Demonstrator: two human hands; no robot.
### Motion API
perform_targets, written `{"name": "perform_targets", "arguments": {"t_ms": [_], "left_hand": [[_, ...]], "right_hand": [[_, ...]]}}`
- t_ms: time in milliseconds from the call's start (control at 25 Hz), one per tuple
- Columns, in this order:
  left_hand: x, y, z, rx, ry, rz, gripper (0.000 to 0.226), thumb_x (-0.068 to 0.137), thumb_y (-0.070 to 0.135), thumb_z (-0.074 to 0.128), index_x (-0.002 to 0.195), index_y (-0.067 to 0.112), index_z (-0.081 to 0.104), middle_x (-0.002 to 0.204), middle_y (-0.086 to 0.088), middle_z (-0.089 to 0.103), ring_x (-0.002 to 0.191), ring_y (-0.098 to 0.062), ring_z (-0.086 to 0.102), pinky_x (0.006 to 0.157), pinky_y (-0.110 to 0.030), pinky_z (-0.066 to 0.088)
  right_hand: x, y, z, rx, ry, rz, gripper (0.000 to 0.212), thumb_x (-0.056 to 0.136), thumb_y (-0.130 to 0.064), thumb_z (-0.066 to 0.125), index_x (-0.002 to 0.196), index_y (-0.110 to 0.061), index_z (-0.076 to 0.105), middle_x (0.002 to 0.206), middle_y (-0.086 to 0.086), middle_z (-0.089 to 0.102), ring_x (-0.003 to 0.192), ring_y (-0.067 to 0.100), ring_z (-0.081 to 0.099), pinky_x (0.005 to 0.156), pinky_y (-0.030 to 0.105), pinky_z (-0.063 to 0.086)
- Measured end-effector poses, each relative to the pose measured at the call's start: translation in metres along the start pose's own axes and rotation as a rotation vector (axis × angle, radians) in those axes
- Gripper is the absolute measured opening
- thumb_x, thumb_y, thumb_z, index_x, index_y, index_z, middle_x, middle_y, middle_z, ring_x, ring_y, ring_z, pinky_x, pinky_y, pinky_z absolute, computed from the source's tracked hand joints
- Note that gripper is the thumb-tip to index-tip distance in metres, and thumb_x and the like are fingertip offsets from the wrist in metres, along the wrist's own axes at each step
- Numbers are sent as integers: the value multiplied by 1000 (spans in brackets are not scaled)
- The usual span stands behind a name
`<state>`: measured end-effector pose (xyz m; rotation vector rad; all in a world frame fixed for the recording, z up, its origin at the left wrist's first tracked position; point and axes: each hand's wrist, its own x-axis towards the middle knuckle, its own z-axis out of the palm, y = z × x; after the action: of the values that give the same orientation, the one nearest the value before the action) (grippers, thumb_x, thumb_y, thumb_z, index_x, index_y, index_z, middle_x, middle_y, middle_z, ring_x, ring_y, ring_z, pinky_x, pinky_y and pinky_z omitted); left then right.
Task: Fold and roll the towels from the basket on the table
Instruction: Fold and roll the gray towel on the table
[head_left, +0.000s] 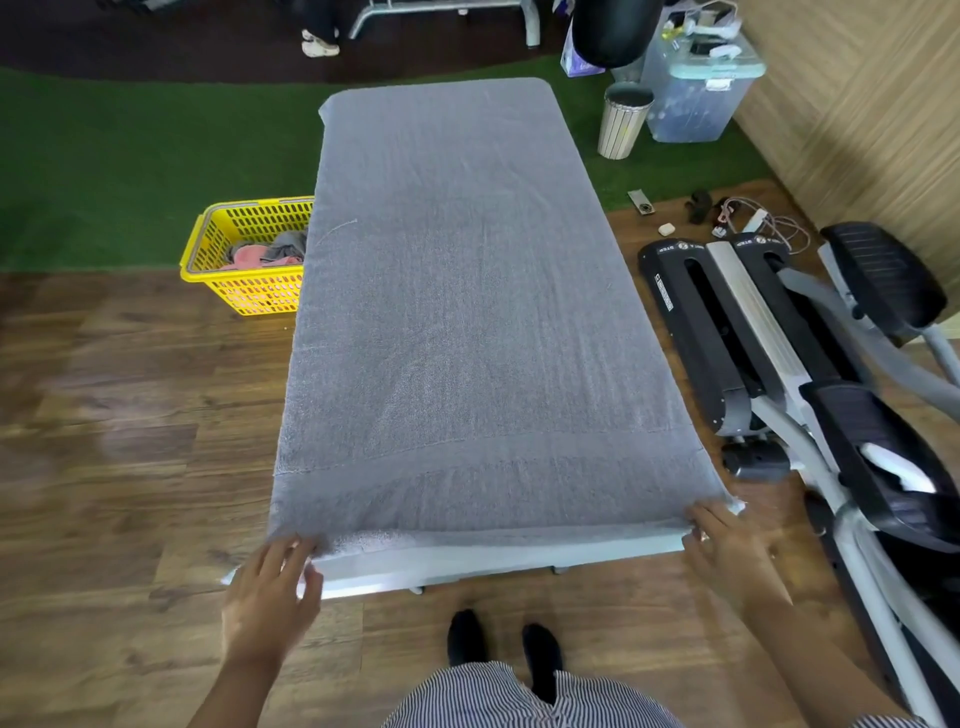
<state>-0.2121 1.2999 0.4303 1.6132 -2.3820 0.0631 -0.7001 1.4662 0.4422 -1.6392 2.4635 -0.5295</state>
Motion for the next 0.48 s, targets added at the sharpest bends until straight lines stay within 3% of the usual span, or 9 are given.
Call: {"name": "perform_targets", "arguments": {"t_ms": [160,240,280,320,400,480], "left_hand": [[-8,-9,2,3,-55,3,40,81,19,38,105,12,68,103,-7,67,92,-29,60,74,-48,46],[-3,-9,2,-6,-75,-40,43,76,14,36,106,15,66,103,-6,67,94,-26,58,76,-49,44],[0,-8,1,-13,-87,-70,46,73,11,35,105,16,67,102,-4,67,96,-23,56,79,-48,42],[2,-7,0,-18,-105,-86,48,70,9,34,104,17,67,100,-2,66,97,-19,53,81,-46,39],[-1,-14,1,15,-112,-43,52,63,5,36,103,20,65,99,3,63,98,-14,49,83,-43,35],[-4,-27,-1,55,-119,46,56,57,-4,51,105,24,59,99,6,57,96,-14,48,82,-44,36]], "right_hand": [[-3,5,-3,-22,-66,28,42,60,19,73,96,-1,69,96,9,68,82,24,67,76,17,43],[1,1,-5,-63,-113,45,51,55,27,68,98,-1,68,98,11,67,75,27,67,64,22,48],[3,-1,-7,-68,-150,62,54,55,30,63,99,-1,68,99,11,67,70,28,65,58,18,46],[4,-2,-9,-59,-178,82,55,56,31,59,99,-2,66,97,10,65,67,25,60,56,13,40],[6,4,-11,-32,-219,130,51,64,26,53,102,-7,62,95,2,58,76,19,52,61,17,34],[7,11,-13,-17,-286,135,44,72,17,52,105,-10,58,95,-3,50,90,21,51,70,21,33]]}}
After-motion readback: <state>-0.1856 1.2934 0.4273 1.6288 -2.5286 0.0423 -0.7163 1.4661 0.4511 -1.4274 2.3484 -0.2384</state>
